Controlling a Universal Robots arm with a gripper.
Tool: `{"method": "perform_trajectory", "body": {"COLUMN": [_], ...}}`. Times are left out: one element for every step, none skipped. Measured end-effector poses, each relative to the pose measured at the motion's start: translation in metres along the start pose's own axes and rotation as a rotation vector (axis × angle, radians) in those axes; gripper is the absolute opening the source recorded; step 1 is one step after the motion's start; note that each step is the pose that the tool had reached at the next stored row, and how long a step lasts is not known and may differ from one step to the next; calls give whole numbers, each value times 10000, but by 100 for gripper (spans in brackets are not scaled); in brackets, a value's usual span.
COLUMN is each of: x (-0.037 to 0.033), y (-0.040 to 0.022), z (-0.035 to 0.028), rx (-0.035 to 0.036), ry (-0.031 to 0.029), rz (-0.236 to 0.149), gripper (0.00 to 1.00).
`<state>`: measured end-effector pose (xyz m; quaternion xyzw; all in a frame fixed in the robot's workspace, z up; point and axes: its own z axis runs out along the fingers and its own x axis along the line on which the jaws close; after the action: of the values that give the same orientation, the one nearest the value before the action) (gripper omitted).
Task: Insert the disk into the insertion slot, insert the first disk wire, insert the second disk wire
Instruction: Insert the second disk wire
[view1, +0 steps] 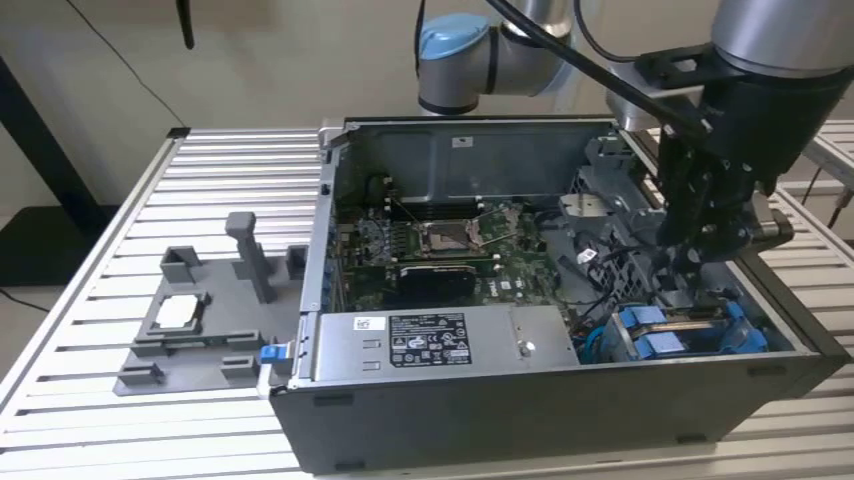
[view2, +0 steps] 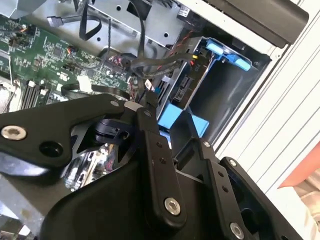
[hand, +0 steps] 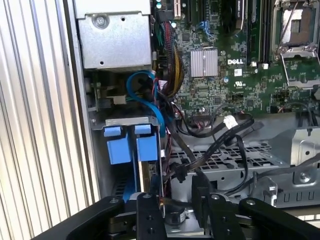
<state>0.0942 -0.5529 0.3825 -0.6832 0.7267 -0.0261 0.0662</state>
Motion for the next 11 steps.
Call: {"method": "perform_trajectory", "body": {"x": [1, 4, 6, 8, 9, 8, 6, 3, 0, 0, 0], "y": [15, 38, 63, 88, 111, 131, 143, 151, 158, 162, 165], "z": [8, 20, 33, 45, 53, 63, 72, 78, 83, 84, 83], "rx": [-3, -6, -8, -10, -11, -13, -14, -15, -14, -10, -7], "ry": [-7, -12, -16, -20, -23, -30, -36, -40, -49, -53, -54], "rz": [-52, -94, -127, -159, -187, -221, -266, -310, -360, -393, -412], "gripper": [39, 39, 39, 39, 39, 39, 39, 39, 39, 39, 39]}}
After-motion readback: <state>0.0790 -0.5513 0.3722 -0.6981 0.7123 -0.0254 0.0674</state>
